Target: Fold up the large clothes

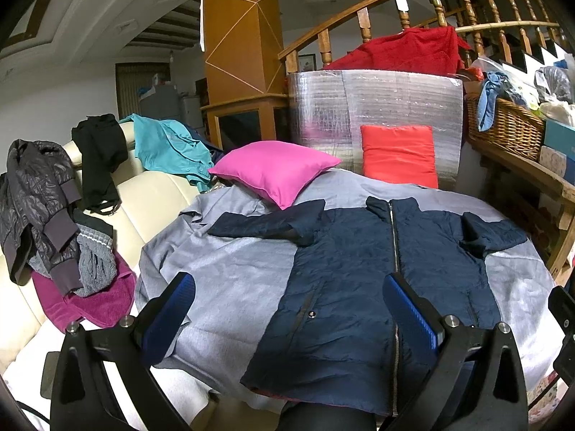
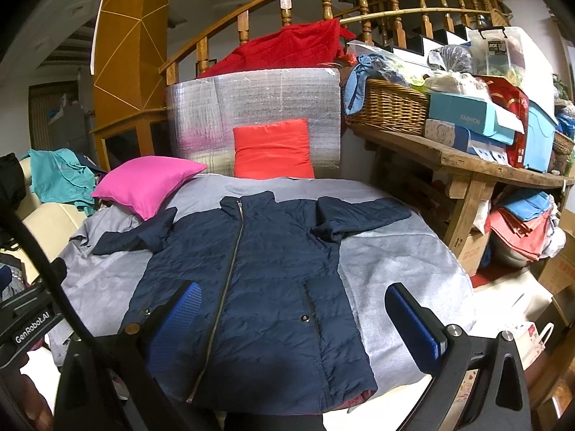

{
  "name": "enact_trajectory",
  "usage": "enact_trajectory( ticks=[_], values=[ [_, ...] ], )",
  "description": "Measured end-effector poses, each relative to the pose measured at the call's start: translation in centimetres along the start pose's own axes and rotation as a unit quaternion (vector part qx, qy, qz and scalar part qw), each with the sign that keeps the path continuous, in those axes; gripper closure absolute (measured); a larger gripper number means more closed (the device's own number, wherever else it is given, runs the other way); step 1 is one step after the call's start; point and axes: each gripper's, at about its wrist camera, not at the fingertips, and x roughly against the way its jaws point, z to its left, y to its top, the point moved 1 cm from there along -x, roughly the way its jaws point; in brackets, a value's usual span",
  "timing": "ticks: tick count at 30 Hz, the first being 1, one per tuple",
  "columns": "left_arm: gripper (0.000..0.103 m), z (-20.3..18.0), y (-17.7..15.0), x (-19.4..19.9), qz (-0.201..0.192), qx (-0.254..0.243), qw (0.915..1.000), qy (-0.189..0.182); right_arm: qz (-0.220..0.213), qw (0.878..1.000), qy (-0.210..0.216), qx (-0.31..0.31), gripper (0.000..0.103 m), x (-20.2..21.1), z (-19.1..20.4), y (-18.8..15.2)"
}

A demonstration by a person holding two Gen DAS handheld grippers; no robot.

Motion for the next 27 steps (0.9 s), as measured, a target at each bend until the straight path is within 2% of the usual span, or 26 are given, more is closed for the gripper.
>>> enact_trajectory(
  ticks=[18,27],
  values=[
    [0.000,0.4,0.4,-0.2,0.001,0.008,1.0000,0.000,0.013,1.000,0.005,-0.003,0.000,-0.6,-0.1,0.4],
    [0.000,0.3,2.6,-2.9,0.044,0.017,0.9983,-0.035,-0.003,1.000,0.006,-0.029,0.000,-2.1,-2.6,3.1]
  ],
)
